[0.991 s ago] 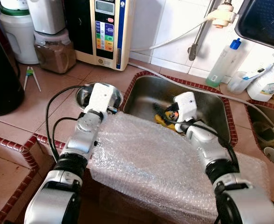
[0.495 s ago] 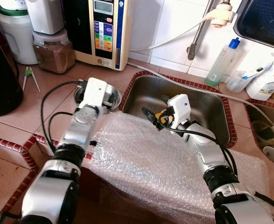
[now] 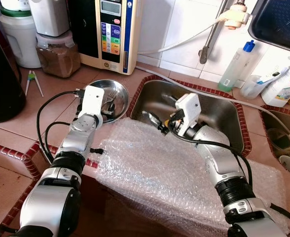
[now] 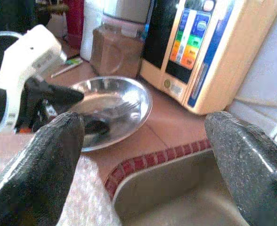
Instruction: Kitchen organization
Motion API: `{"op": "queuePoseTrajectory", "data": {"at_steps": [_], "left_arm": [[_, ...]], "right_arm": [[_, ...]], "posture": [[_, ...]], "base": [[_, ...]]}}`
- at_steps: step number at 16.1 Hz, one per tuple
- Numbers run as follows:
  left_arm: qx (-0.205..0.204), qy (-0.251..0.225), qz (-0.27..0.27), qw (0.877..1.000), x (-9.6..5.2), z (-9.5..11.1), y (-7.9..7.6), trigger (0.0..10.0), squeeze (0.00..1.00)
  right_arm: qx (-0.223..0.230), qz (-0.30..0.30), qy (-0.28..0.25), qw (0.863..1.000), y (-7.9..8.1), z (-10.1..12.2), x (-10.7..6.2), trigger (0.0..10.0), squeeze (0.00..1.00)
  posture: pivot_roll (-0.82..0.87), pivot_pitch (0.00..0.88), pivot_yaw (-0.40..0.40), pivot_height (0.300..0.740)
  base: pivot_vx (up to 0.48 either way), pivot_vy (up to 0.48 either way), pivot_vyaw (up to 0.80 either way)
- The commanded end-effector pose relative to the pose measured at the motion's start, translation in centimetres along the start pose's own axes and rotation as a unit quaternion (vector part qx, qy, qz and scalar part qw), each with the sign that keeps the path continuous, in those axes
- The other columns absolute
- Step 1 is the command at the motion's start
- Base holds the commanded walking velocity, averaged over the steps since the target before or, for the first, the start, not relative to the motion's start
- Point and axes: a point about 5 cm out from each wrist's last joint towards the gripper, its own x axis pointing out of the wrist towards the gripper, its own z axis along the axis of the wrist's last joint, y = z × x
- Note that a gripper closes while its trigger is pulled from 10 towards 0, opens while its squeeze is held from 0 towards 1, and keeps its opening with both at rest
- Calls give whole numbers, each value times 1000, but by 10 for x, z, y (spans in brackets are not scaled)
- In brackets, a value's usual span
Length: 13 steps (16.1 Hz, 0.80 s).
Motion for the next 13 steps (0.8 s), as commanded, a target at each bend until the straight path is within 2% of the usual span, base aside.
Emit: {"op": "queuePoseTrajectory", "data": {"at_steps": [1, 3, 4, 7, 10, 13], "left_arm": [[-5, 16, -10, 1000, 1, -3, -4, 0, 0], [-10, 19, -14, 1000, 1, -4, -4, 0, 0], [0, 36, -32, 999, 0, -10, -7, 157, 0], [8, 47, -46, 998, -1, -14, -6, 0, 0], [23, 65, -65, 995, -1, -16, -5, 0, 0], [26, 72, -70, 995, -2, -18, -2, 0, 0]], "right_arm": [[-6, -14, -19, 1000, -7, 13, 0, 10000, 0], [-6, -9, -30, 1000, -7, 23, 4, 10000, 0], [-6, 7, -23, 1000, -6, 28, 7, 10000, 0], [5, 49, -15, 999, -4, 35, 9, 10000, 0], [-18, 68, 54, 996, -4, 20, 2, 10000, 0], [-17, 67, 91, 994, -2, 10, -3, 10000, 0]], "posture": [[-37, 0, -97, 740], [-37, 0, -97, 740], [-39, 0, -95, 740], [-42, 0, -95, 740], [-37, 0, -97, 740], [-38, 0, -93, 740]], "base": [[0, 0, 0], [0, 0, 0], [0, 0, 0], [0, 0, 0], [0, 0, 0], [0, 0, 0]]}}
